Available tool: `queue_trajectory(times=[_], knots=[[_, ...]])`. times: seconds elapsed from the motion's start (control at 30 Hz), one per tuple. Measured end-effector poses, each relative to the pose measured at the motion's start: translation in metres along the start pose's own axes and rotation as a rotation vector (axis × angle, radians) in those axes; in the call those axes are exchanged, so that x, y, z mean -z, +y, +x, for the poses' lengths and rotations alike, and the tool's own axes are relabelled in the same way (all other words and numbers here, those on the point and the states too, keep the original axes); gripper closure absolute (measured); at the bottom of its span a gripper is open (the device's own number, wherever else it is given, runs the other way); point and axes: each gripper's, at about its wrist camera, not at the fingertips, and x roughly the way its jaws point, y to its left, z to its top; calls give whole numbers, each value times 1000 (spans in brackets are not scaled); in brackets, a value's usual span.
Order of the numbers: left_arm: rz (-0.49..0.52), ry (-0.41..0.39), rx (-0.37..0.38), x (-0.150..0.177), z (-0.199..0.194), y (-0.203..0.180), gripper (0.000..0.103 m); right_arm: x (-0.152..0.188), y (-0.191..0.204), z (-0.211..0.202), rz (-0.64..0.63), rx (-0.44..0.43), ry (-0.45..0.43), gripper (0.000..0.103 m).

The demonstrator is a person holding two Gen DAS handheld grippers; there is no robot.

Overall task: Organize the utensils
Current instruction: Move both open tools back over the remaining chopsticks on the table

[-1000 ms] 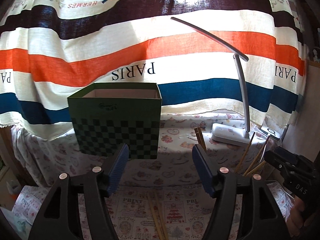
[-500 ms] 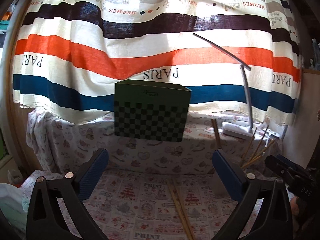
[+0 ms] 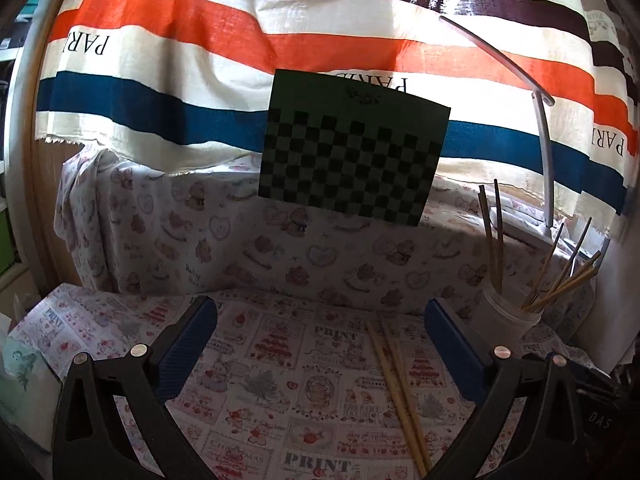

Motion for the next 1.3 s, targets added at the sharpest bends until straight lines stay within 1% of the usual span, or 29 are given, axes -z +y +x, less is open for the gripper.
queue_trajectory(times=[0.07, 0.13, 0.2, 0.3, 0.37, 0.43, 0.5, 0.57, 0.6, 0.67, 0.73, 0.83, 0.9, 0.97, 1.0, 1.1, 1.17, 1.2, 1.3], knots=[[-15, -2, -16, 1, 3, 3, 0, 5, 2, 12, -28, 14, 63, 21], [-21, 1, -57, 2, 5, 7, 0, 12, 9, 29, -82, -29, 169, 21], [-29, -8, -86, 4, 5, 10, 0, 22, 13, 42, -95, -42, 244, 21], [-40, -6, -96, 3, 5, 13, 0, 32, 23, 52, -128, -65, 300, 21], [-64, 5, -84, 3, 5, 16, 0, 36, 30, 53, -175, -56, 311, 21], [-63, 26, -60, 2, 7, 16, 0, 41, 38, 57, -225, -52, 347, 31], [-28, 33, -38, 1, 10, 15, 0, 45, 40, 62, -219, -72, 382, 32], [-2, 28, -86, 1, 12, 14, 0, 49, 39, 66, -204, -86, 409, 41], [-5, 31, -93, 2, 13, 15, 0, 50, 40, 68, -203, -89, 419, 46], [-34, 48, -71, 2, 15, 20, 0, 53, 40, 69, -202, -90, 422, 49], [-59, 52, -69, 2, 15, 23, 0, 54, 41, 69, -209, -85, 421, 54], [-63, 51, -89, 1, 15, 26, 0, 57, 42, 67, -223, -80, 416, 57], [-74, 54, -104, 1, 16, 28, 0, 57, 44, 67, -240, -76, 414, 57], [-99, 66, -104, 0, 17, 33, 0, 59, 49, 67, -260, -88, 417, 57], [-113, 72, -99, 0, 17, 35, 0, 59, 51, 68, -267, -90, 417, 59], [-141, 85, -100, -1, 19, 41, 0, 63, 59, 67, -307, -48, 401, 62], [-150, 91, -109, 0, 21, 45, 0, 64, 62, 67, -312, -23, 391, 64], [-156, 95, -111, 0, 21, 46, 0, 63, 62, 66, -307, -19, 385, 68], [-163, 106, -102, 0, 22, 47, 0, 61, 59, 63, -299, -21, 368, 69]])
